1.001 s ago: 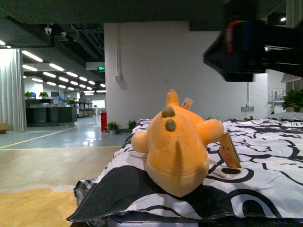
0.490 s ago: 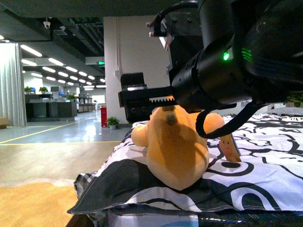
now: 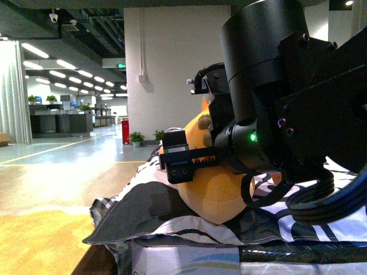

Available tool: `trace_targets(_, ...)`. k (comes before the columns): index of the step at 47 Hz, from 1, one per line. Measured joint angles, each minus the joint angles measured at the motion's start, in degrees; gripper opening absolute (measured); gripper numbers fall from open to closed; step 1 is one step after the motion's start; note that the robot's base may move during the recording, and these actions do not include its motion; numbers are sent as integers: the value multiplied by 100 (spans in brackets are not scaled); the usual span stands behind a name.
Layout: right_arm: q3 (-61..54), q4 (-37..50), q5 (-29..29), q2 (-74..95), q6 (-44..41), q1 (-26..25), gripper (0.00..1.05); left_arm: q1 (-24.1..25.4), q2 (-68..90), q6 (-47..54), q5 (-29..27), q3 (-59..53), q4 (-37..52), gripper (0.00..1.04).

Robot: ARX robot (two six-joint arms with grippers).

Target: Put away toys

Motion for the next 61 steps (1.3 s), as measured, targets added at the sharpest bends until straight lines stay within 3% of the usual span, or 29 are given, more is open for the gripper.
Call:
trace_targets(5,-83,136,105,9,83,4,95,0,0,0,0,0,2,99)
trace_targets(20,-306,361,138,-181,326,-39,40,2,0,0,0,0,2,99)
trace_targets(33,-352,164,-433,-758,522,-275,12,0,0,-2,0,0,2,99)
trace_targets(46,-522,-66,-1493,-1801,629,-706,8,0,0,0,0,0,2,98)
trace_targets(61,-1624,-315,-3010,-3569,704,-1716,8,0,0,-2,0,0,2,99)
